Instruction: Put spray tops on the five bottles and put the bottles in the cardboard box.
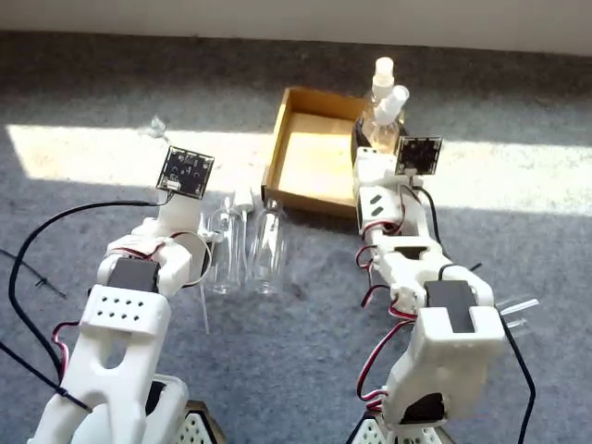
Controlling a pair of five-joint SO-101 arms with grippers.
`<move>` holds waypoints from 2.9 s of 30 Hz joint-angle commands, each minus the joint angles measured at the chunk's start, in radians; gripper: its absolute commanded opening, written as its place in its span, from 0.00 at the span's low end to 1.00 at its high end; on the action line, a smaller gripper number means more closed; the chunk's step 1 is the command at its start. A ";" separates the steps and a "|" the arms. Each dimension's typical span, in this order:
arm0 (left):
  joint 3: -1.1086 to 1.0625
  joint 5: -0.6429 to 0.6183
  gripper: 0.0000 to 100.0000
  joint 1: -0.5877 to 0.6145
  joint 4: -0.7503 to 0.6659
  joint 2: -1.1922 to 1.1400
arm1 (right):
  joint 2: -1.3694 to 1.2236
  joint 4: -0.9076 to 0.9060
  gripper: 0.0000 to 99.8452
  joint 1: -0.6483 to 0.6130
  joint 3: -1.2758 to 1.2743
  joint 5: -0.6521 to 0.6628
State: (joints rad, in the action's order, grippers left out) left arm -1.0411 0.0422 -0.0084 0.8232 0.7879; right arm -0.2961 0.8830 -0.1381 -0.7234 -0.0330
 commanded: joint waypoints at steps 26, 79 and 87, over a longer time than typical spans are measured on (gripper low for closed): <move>-0.002 0.008 0.16 0.002 -0.017 0.002 | -0.062 0.027 0.00 0.012 0.127 -0.003; -0.002 0.008 0.16 0.002 -0.017 0.002 | -0.162 0.027 0.13 0.028 0.200 -0.002; -0.002 0.008 0.16 0.002 -0.017 0.002 | -0.159 0.027 0.13 0.025 0.200 0.095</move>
State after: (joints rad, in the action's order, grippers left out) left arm -1.0518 0.0422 -0.0084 0.8232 0.7879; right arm -0.4680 0.8938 -0.1181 -0.5700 0.0100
